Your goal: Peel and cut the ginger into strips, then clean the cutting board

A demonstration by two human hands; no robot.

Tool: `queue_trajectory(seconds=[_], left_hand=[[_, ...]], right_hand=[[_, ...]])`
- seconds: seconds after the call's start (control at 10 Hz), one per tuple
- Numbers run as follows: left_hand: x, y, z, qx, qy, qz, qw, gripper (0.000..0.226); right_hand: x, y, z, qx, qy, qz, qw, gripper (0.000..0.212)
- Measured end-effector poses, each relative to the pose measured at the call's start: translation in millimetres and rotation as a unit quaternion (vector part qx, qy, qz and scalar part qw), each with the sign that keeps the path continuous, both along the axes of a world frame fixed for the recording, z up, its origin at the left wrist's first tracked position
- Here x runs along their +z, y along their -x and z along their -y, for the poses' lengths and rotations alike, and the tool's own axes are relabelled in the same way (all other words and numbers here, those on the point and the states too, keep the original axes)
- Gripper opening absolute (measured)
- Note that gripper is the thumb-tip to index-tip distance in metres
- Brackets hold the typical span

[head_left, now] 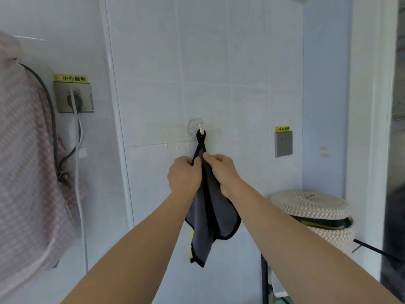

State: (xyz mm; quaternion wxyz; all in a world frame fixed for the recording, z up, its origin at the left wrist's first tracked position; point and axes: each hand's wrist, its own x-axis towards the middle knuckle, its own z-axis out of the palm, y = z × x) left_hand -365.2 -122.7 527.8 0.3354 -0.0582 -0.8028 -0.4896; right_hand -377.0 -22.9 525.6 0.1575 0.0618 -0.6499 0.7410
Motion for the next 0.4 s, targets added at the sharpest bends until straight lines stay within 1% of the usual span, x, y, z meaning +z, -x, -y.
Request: queue_trajectory(seconds=[0.1,0.2,0.3,0.4], left_hand=[[-34.3,-13.7,14.9,-0.013,0.067,0.026,0.997,0.030],[-69.9,-36.4,31.1,-0.035,0.156,0.108,0.981,0.020],[-111.7,-68.9,44.6,-0.067,0.193,0.170,0.964,0.027],[-146.4,-105.5,52.6,-0.083,0.249,0.231,0.937,0.023]], right_hand=[[-29.2,-16.7,3.5,-0.046,-0.044,0.021,0.998,0.037],[-61.4,-46.0,11.3,-0.065,-0.091,0.062,0.992,0.044],[-98.6,-93.5,25.8,-0.077,-0.118,0.103,0.985,0.039],[-132.9,-138.1,44.0,-0.094,-0.138,0.126,0.978,0.007]])
